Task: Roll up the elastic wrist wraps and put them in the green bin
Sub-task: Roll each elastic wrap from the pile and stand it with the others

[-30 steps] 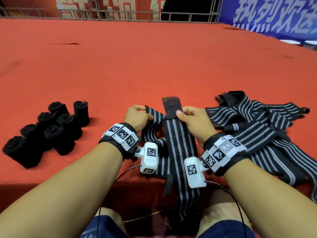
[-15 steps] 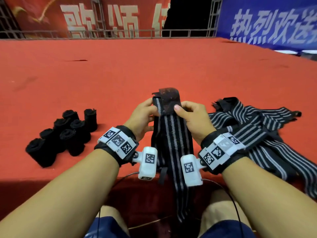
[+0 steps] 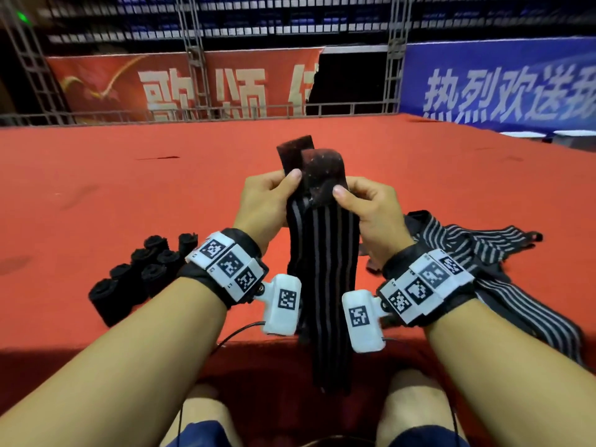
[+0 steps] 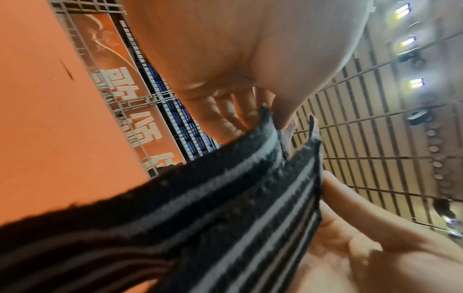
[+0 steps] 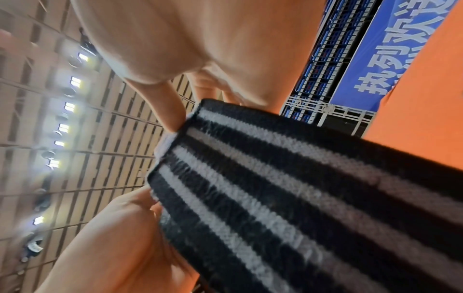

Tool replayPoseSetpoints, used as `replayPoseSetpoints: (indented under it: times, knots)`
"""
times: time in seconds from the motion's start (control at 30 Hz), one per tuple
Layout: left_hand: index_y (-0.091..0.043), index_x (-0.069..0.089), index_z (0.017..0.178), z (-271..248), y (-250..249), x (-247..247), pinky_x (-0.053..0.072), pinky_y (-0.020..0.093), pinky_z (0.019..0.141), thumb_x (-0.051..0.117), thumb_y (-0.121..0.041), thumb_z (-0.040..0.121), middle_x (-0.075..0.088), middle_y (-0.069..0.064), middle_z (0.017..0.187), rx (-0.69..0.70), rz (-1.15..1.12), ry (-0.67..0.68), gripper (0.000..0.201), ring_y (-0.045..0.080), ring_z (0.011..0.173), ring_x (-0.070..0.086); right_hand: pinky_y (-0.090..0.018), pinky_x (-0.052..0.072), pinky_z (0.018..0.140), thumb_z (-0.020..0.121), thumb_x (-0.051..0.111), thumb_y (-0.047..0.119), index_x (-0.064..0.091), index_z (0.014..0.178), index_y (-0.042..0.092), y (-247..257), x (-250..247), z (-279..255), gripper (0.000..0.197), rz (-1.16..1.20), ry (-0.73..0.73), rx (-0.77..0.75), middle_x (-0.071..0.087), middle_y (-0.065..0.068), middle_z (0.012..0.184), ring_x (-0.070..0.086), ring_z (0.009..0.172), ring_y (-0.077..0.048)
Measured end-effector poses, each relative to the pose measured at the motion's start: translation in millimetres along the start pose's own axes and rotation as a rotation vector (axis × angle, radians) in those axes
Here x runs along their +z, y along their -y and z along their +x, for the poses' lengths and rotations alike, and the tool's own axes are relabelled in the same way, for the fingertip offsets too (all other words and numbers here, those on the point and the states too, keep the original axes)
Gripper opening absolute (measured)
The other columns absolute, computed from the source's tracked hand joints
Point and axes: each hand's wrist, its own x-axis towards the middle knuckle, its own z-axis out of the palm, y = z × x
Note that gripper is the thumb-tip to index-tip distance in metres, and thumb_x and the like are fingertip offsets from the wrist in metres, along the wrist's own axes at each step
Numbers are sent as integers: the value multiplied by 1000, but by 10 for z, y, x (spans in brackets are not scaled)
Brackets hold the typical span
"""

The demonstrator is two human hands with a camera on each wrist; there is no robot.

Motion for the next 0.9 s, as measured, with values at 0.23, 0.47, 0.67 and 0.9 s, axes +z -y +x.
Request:
replayPoseSetpoints:
  times: [0.23, 0.47, 0.67, 0.9]
  knots:
    - [-8, 70, 72, -115, -643, 49, 46, 28, 53, 58, -27, 103, 63, 6, 67, 146, 9, 59, 39, 18, 59, 58, -32, 57, 72, 97, 64, 8, 71, 92, 6, 568, 50, -33, 8, -4, -30, -192, 71, -7, 83, 66, 76, -15]
    - [19, 60, 94, -122, -911, 102, 42, 40, 65, 56, -26, 103, 60, 17, 81, 177, -38, 74, 47, 27, 71, 55, -23, 54, 69, 95, 68, 10, 72, 93, 9, 838, 112, 7, 5, -26, -129, -301, 72, 3, 81, 66, 72, -4]
    - [-7, 73, 96, -186, -1033, 182, 55, 38, 74, 42, -33, 109, 74, 12, 89, 196, -119, 94, 42, 24, 83, 69, -24, 56, 74, 94, 71, 15, 72, 95, 12, 960, 152, 21, 4, -20, -213, -343, 74, 2, 88, 69, 79, -7]
    - [-5, 62, 122, -190, -1072, 264, 53, 42, 97, 47, -26, 104, 69, 12, 113, 336, -140, 184, 31, 25, 106, 67, -32, 58, 84, 93, 72, 21, 68, 96, 18, 1112, 212, 70, 6, -62, -285, -379, 70, 5, 91, 67, 85, -8]
